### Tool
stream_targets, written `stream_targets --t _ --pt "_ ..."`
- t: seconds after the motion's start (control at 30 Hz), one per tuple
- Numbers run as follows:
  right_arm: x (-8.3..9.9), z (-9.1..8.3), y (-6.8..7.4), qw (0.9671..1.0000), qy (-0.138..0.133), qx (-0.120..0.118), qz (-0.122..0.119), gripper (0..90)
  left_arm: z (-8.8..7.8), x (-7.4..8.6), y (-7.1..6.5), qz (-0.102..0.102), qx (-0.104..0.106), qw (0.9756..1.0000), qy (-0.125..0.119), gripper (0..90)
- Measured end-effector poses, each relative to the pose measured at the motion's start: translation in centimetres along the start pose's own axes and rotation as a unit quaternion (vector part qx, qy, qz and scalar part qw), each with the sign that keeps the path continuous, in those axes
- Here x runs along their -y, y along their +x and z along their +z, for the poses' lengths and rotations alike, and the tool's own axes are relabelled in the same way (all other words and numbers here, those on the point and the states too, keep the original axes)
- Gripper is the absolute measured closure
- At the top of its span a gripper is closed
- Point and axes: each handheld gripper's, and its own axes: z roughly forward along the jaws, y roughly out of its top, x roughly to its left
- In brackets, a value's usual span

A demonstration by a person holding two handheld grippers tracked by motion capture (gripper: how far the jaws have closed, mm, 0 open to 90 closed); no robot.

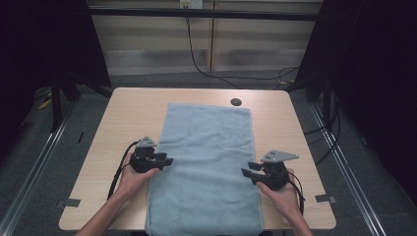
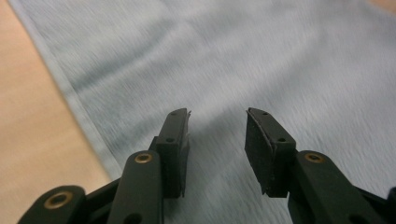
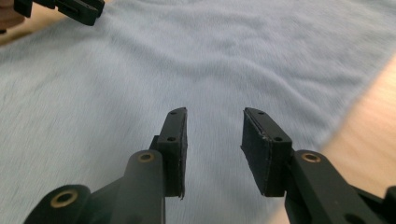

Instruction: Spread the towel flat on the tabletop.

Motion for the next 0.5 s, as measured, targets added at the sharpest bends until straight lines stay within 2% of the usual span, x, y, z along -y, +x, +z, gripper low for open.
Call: stream_targets --t 0.07,0.13,0.17,0.27,0.33,0.37,0.43,0.5 --pt "-0.8 1.7 -0.6 1.0000 0.004 -0.002 -0.005 59.7 0.5 -0.2 0.5 0.003 -0.017 0.9998 0.002 58.2" --pt "-1.3 3.5 -1.2 0.9998 0.017 -0.005 -0.003 57.5 0.9 0.0 1.0 -0.007 -0.010 0.9999 0.007 58.4" --pt "-1.4 4.3 -1.3 0.9997 0.024 -0.003 -0.002 56.5 0.9 0.2 1.0 0.002 -0.008 1.0000 0.002 58.6" --pt "-1.1 6.1 -1.4 0.9991 0.043 -0.005 -0.001 54.7 0.6 0.5 0.7 0.017 -0.007 0.9998 0.006 58.5" --pt "-0.6 6.5 -1.1 0.9977 0.068 -0.006 -0.005 53.1 0.5 0.8 0.5 0.018 -0.003 0.9998 0.000 58.5" --pt "-0.3 6.4 -0.8 0.9977 0.066 -0.003 -0.015 52.7 0.4 0.9 0.4 0.016 0.001 0.9999 -0.001 58.5" --pt "0.3 5.7 -0.4 0.9976 0.066 -0.005 -0.018 52.6 0.5 1.1 0.1 0.010 0.006 0.9999 -0.005 58.5" --pt "1.0 4.9 0.0 0.9971 0.069 -0.008 -0.030 52.9 0.4 1.3 -0.6 0.032 0.012 0.9994 0.000 58.5"
